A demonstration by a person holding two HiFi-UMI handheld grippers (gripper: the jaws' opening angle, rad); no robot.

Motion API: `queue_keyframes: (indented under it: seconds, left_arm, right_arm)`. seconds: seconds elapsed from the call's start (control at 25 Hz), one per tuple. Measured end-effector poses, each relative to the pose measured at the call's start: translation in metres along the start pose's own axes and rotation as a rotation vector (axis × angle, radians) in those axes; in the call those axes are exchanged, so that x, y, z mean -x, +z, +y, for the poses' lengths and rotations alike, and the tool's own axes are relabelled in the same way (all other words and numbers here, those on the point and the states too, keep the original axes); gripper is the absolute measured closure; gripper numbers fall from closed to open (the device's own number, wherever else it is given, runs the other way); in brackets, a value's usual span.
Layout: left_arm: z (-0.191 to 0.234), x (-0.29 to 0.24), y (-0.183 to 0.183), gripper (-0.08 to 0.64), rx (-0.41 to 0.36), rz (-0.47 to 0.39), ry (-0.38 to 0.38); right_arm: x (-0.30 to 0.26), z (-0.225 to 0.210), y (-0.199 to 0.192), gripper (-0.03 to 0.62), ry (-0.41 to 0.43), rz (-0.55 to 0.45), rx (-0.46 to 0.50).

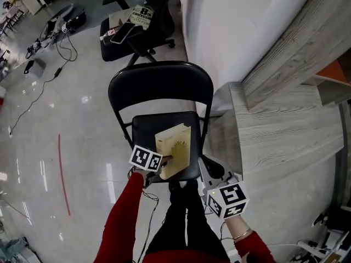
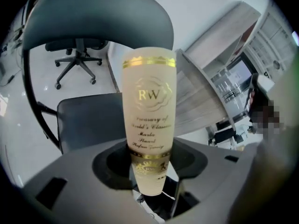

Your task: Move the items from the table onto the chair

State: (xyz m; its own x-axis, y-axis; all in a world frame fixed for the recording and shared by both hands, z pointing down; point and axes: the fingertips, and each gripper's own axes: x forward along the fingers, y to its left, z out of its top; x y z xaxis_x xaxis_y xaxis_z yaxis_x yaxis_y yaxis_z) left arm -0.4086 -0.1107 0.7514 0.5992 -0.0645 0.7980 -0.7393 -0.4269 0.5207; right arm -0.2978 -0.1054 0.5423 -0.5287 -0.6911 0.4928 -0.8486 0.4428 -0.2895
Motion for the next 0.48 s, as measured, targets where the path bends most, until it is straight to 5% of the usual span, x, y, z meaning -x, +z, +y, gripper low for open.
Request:
queue_keyframes:
  seconds: [0.28,0.48]
  left_arm:
    - [0.022,-0.026,0.002,0.328,-0.085,0.101,0.02]
    - [0.035,-0.035,0.013,0.322,-0.031,0.092,0.024]
  right_arm:
    - [-0.019,-0.013,-0.008,0.58,-0.009,0.03,-0.026]
    - [-0.024,-0.015,-0.011,0.58,0.0,0.043,-0.028]
